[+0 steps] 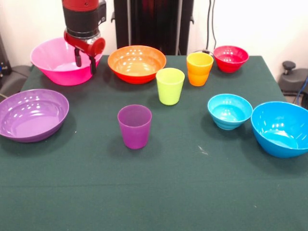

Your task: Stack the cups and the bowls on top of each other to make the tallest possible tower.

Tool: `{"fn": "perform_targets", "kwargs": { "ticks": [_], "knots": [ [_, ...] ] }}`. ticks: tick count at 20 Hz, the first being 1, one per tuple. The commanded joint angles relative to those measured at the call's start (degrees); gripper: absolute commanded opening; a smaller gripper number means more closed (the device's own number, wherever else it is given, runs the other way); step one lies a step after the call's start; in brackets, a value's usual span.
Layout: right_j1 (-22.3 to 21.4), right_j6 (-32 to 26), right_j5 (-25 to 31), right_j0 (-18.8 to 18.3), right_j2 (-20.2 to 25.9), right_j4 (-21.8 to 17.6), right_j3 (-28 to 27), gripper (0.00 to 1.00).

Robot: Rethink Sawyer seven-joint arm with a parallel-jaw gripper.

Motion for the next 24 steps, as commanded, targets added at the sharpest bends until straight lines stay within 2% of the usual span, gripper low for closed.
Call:
{"fn": "perform_targets", "kwargs": {
  "ticks": [1,14,24],
  "knots": [
    [-0.9,-0.3,-2.7,-0.4,1.8,-3.9,4.8,1.00],
    [-3.0,-1.4,-2.7,-3.3,1.7,-5.5,7.4,1.00],
    [-0.4,-0.7,-3.8,-4.3,1.7,-7.5,5.9,1.00]
  ]
}}
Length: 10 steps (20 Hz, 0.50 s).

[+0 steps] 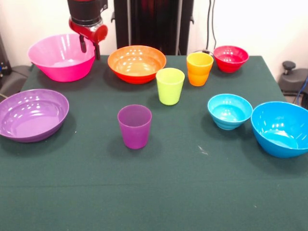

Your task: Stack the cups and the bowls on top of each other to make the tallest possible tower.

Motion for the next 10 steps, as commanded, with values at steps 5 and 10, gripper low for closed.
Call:
{"fn": "perform_targets", "kwargs": {
  "ticks": [5,10],
  "knots": [
    [0.8,-0.5,-3.0,0.2,3.1,-3.8,-0.8,1.00],
    [-2.1,-0.6,-0.8,0.7,3.8,-2.5,0.4,1.00]
  ]
}}
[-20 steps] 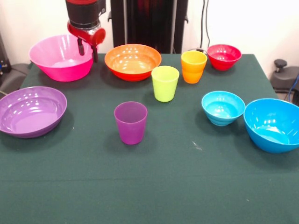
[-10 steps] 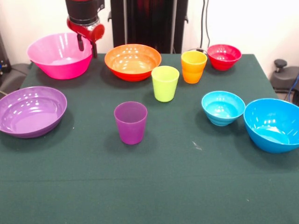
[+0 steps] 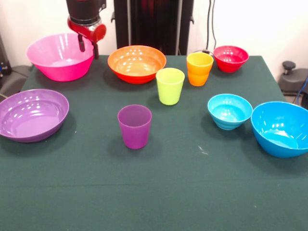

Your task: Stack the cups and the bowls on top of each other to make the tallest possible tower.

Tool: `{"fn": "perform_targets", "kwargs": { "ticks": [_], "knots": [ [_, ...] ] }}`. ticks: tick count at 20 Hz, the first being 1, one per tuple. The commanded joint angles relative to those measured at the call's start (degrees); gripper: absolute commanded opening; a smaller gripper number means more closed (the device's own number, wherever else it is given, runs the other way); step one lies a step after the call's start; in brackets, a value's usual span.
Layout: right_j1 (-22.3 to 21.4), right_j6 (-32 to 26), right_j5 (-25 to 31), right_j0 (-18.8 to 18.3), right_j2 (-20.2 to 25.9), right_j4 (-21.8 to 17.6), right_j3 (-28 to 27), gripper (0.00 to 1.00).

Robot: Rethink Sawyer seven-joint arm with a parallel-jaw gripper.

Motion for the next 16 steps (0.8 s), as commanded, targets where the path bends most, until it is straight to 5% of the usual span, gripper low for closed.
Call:
{"fn": "perform_targets", "kwargs": {
  "ticks": [1,9,16],
  "knots": [
    [-2.2,-0.7,-0.4,1.3,4.0,-1.2,0.3,1.00],
    [-1.7,0.1,0.5,3.0,4.7,-0.2,-1.7,1.00],
    [3.3,2.0,-2.7,4.9,4.1,-0.5,-5.9,1.00]
  ]
}}
